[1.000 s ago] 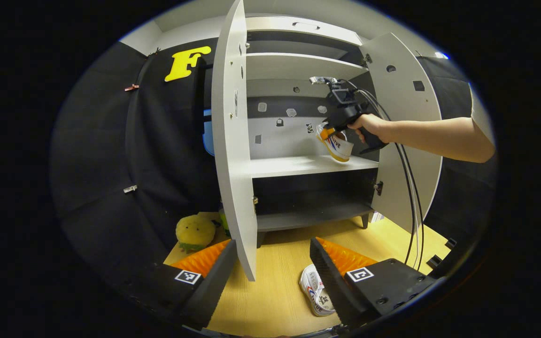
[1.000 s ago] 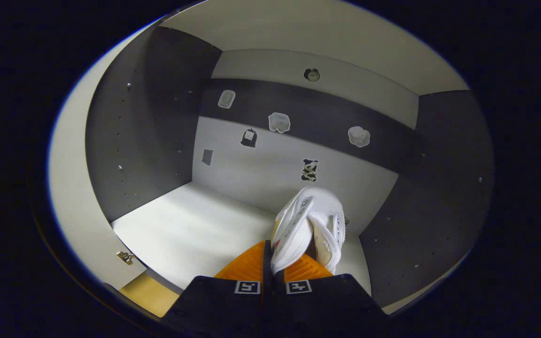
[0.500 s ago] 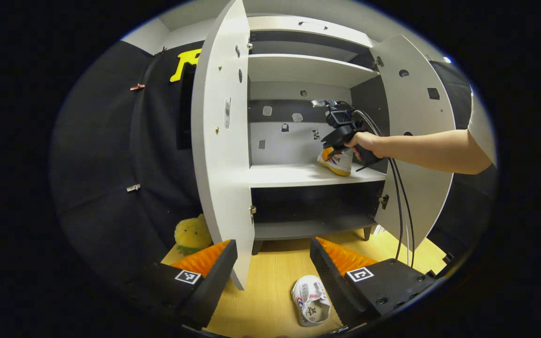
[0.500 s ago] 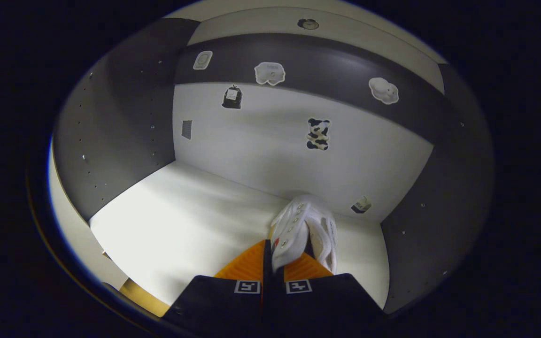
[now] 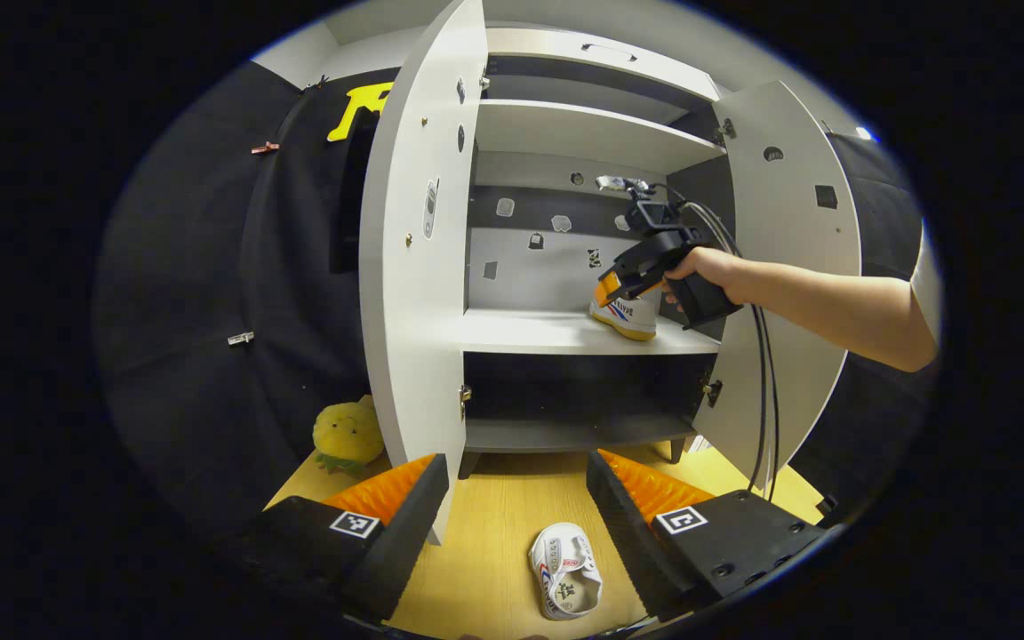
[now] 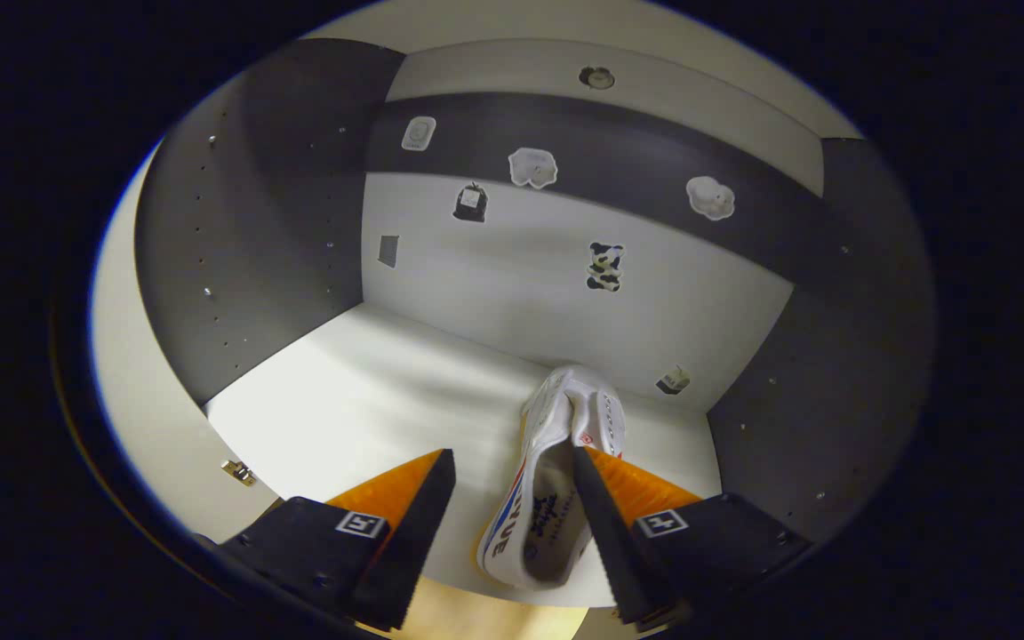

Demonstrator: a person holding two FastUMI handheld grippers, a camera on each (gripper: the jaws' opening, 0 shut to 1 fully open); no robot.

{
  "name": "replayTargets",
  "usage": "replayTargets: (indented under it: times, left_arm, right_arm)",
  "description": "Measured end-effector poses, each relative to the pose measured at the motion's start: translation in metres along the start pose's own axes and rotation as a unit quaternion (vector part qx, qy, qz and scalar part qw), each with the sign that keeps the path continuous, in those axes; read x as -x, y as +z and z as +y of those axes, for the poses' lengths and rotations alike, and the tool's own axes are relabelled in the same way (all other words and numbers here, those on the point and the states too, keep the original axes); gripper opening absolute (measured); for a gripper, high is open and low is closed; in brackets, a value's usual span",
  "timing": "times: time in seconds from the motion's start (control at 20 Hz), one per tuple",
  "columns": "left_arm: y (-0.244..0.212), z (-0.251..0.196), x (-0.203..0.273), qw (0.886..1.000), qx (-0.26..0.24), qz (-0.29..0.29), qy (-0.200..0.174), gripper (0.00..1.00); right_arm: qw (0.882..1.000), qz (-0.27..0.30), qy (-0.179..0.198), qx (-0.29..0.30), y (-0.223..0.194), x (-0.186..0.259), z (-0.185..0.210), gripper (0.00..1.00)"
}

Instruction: Grab one shoe with the right hand and put it into the shoe cabinet, grab the other shoe with the left hand and put it into the shoe cabinet; then close the right door with the right hand and the left door with the left hand.

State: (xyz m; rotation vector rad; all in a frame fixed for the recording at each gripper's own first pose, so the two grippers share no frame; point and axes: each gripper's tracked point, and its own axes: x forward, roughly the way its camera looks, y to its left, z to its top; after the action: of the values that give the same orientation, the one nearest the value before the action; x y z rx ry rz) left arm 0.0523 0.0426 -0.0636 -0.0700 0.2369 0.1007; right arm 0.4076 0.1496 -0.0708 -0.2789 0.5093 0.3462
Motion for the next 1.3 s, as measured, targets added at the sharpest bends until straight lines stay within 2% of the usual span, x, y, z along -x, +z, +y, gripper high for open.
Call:
replayTargets:
  times: [0.05, 0.15, 0.35, 0.5, 0.6, 0.9, 1.05, 1.3]
  left_arm:
    - [-0.006, 0.001, 0.001, 1.0, -0.011, 0.003, 0.0, 0.98]
    - [-0.018, 0.004, 0.003, 1.0, -0.021, 0.013, -0.006, 0.98]
    - [-0.041, 0.003, 0.009, 0.999, -0.013, 0.03, -0.022, 0.98]
    - [-0.057, 0.003, 0.008, 0.999, -0.018, 0.04, -0.024, 0.98]
    - [-0.071, 0.001, 0.007, 0.998, -0.022, 0.049, -0.027, 0.98]
    - [-0.141, -0.013, -0.002, 0.991, -0.023, 0.122, -0.058, 0.98]
    - [-0.179, -0.022, -0.009, 0.983, -0.02, 0.168, -0.077, 0.98]
    - [-0.236, -0.031, -0.034, 0.967, -0.031, 0.238, -0.09, 0.96]
  right_arm:
    - [1.0, -0.009, 0.006, -0.013, 0.001, 0.015, 0.005, 0.94]
    - [0.999, -0.034, -0.003, -0.027, 0.0, 0.045, 0.006, 1.0]
    - [0.996, -0.078, -0.006, -0.045, -0.017, 0.109, 0.019, 0.98]
    - [0.992, -0.087, -0.003, -0.095, -0.057, 0.152, 0.028, 0.98]
    - [0.991, -0.098, -0.024, -0.092, -0.088, 0.175, 0.022, 0.98]
    - [0.988, -0.078, -0.039, -0.127, -0.19, 0.231, 0.041, 0.98]
    - [0.992, -0.051, -0.054, -0.107, -0.238, 0.251, 0.047, 0.98]
    - [0.99, -0.011, -0.054, -0.133, -0.299, 0.275, 0.054, 0.99]
